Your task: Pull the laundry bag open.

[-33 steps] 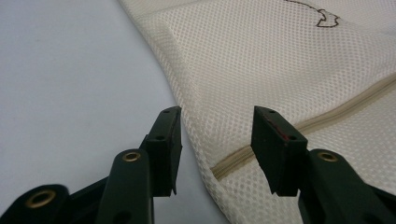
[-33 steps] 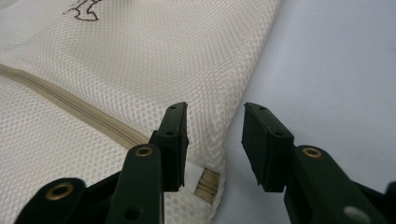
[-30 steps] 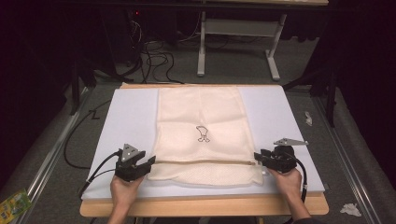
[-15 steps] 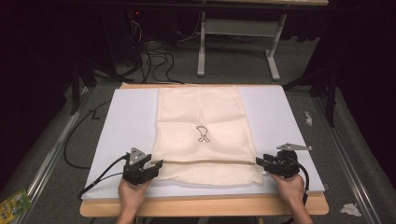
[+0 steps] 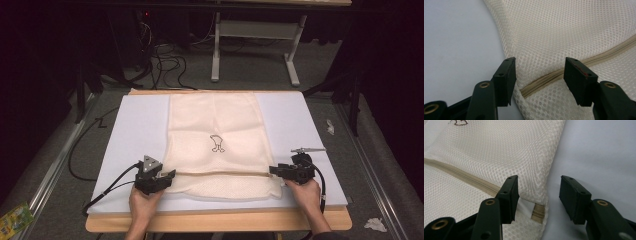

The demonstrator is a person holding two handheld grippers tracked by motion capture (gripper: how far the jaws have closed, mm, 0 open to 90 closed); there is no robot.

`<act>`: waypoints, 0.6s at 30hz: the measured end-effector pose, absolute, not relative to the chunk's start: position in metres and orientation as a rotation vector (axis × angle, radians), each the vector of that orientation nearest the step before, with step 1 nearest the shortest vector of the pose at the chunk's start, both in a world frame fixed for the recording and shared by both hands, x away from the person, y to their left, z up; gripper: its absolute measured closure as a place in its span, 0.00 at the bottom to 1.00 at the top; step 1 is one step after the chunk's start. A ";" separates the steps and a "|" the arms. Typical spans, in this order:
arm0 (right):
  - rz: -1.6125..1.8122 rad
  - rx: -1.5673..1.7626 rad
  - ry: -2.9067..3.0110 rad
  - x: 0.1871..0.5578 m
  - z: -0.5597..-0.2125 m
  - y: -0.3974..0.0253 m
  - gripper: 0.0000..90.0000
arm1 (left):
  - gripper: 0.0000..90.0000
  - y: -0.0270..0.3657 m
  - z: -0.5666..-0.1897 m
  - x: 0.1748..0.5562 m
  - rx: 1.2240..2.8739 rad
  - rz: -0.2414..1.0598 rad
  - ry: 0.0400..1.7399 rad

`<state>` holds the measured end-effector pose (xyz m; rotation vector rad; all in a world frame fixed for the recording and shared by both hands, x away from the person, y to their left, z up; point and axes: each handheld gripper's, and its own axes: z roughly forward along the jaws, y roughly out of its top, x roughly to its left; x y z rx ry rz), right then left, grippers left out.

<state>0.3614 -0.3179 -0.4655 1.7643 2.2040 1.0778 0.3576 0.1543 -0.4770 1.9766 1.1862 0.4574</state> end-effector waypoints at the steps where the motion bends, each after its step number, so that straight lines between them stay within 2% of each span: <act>1: 1.068 1.781 2.218 0.365 -0.464 -0.317 0.56 | 0.48 0.154 -0.478 0.358 1.979 0.459 1.188; 18: 1.015 1.830 2.350 0.385 -0.458 -0.299 0.57 | 0.44 0.150 -0.485 0.357 2.020 0.508 1.184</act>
